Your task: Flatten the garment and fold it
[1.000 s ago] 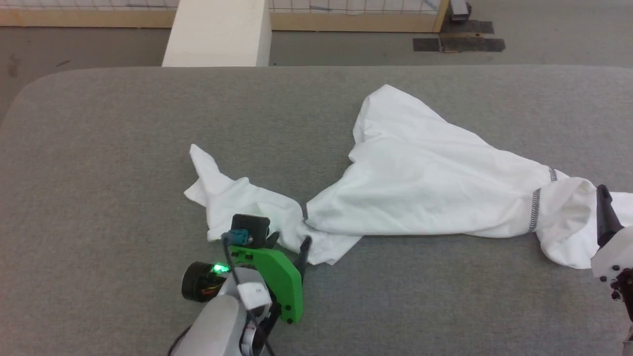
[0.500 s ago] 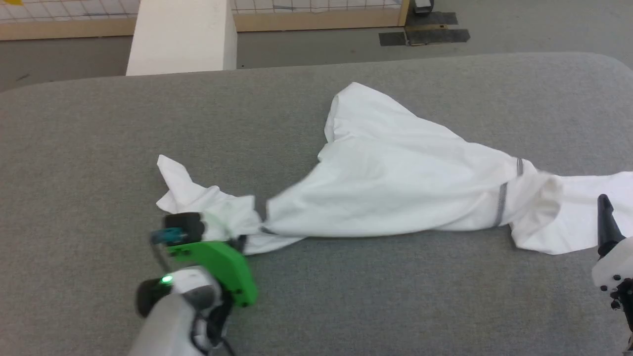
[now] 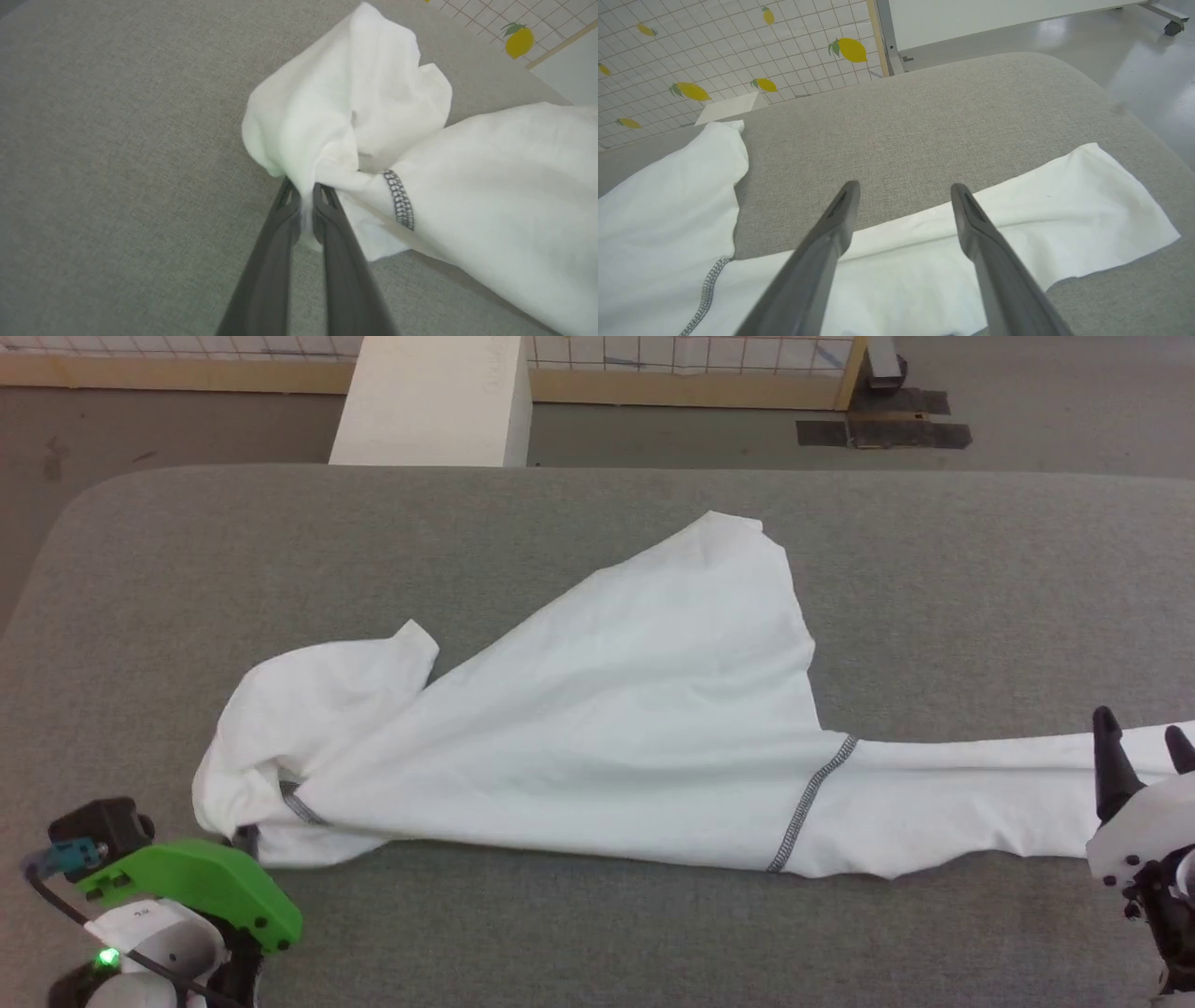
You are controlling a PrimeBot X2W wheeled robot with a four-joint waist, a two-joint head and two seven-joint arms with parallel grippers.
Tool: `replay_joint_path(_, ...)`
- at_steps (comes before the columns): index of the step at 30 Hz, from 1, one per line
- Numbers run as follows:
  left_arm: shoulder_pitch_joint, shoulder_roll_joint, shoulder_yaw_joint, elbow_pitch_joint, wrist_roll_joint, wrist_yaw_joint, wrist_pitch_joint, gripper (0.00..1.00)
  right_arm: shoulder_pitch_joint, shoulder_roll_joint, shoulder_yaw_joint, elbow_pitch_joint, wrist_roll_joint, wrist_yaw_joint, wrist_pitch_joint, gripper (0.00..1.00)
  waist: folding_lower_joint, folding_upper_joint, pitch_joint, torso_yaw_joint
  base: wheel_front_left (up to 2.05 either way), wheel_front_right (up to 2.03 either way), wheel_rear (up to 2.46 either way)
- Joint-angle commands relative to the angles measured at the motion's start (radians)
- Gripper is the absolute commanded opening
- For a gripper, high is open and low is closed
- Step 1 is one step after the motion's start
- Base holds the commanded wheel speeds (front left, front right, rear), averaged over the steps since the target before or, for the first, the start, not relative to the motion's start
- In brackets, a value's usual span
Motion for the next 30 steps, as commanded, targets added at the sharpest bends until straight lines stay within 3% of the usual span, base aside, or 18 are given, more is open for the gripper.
replay_joint_path(1,0.021,-0.012,-0.005,0.002,-0.013,0.007,0.009,0.05,-0.012,0.001,0.012,0.006,-0.008,-0.002,-0.01,1.0,0.0,0.0,-0.003,0.007,0.0,0.0,0.0)
replay_joint_path(2,0.028,-0.016,-0.021,0.014,-0.011,0.006,0.022,0.62,-0.015,0.001,0.025,0.008,-0.012,-0.002,-0.014,1.0,0.0,0.0,-0.002,0.007,0.0,0.0,0.0)
replay_joint_path(3,0.033,-0.024,-0.033,0.022,-0.012,0.008,0.031,1.0,-0.021,0.001,0.044,0.014,-0.015,-0.002,-0.016,1.0,0.0,0.0,-0.001,0.005,0.0,0.0,0.0)
replay_joint_path(6,0.031,-0.048,-0.029,0.02,-0.022,0.013,0.007,1.0,-0.046,0.001,0.096,0.026,-0.012,-0.002,-0.018,1.0,0.0,0.0,-0.003,0.004,0.0,0.0,0.0)
replay_joint_path(10,0.016,-0.033,0.0,-0.012,0.005,0.006,-0.091,1.0,-0.11,0.001,0.187,0.044,-0.018,-0.002,0.003,1.0,0.0,0.0,0.0,0.007,0.0,0.0,0.0)
replay_joint_path(14,-0.008,-0.009,0.018,-0.06,0.087,-0.021,-0.298,1.0,-0.202,0.001,0.286,0.103,-0.022,-0.002,0.097,1.0,0.0,0.0,0.015,0.031,0.0,0.0,0.0)
replay_joint_path(19,-0.033,-0.036,-0.018,-0.079,0.177,-0.074,-0.584,1.0,-0.335,-0.021,0.355,0.235,-0.107,-0.002,0.257,1.0,0.0,0.0,0.06,0.085,0.0,0.0,0.0)
replay_joint_path(24,-0.065,-0.085,-0.062,-0.094,0.249,-0.117,-0.637,1.0,-0.436,-0.037,0.374,0.355,-0.184,-0.002,0.349,1.0,0.0,0.0,0.121,0.146,0.0,0.0,0.0)
replay_joint_path(30,-0.1,-0.155,-0.055,-0.122,0.303,-0.179,-0.638,1.0,-0.467,-0.041,0.381,0.453,-0.208,-0.002,0.387,1.0,0.0,0.0,0.18,0.205,0.0,0.0,0.0)
